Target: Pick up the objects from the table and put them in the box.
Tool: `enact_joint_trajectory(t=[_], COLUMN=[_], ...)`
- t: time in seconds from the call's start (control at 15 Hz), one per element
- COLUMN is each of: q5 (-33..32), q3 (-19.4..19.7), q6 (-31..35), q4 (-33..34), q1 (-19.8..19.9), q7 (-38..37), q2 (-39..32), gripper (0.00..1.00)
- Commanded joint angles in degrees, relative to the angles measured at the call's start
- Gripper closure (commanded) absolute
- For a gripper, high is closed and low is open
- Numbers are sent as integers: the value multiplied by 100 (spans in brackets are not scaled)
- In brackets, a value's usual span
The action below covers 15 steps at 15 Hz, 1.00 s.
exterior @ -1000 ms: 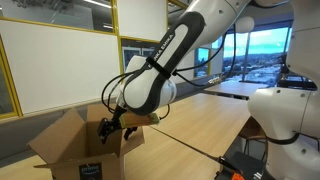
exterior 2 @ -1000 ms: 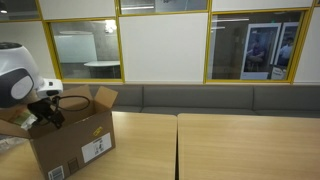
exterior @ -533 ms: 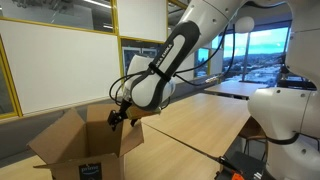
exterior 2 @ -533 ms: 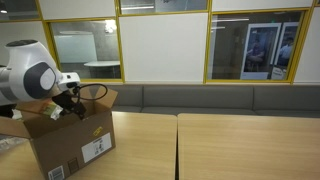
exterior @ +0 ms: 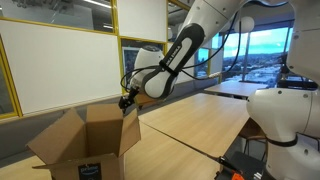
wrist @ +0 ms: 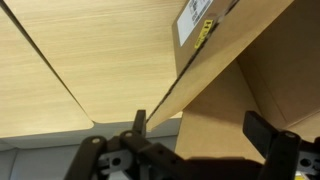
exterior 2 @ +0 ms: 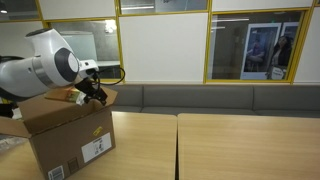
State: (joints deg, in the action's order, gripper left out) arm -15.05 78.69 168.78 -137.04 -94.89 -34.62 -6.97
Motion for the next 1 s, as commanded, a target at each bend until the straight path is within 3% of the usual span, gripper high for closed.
enact_joint_trajectory(t=[0.0,0.53,0.93], q5=[-474,41,723], q3=[987,3048,4019], q6=[-131,-414,-770], q4=[81,-575,-1224], q1=[-737,-2595,-3822], q7=[-471,-154,217], q2=[-190,-708,-999], gripper=[0,0,0])
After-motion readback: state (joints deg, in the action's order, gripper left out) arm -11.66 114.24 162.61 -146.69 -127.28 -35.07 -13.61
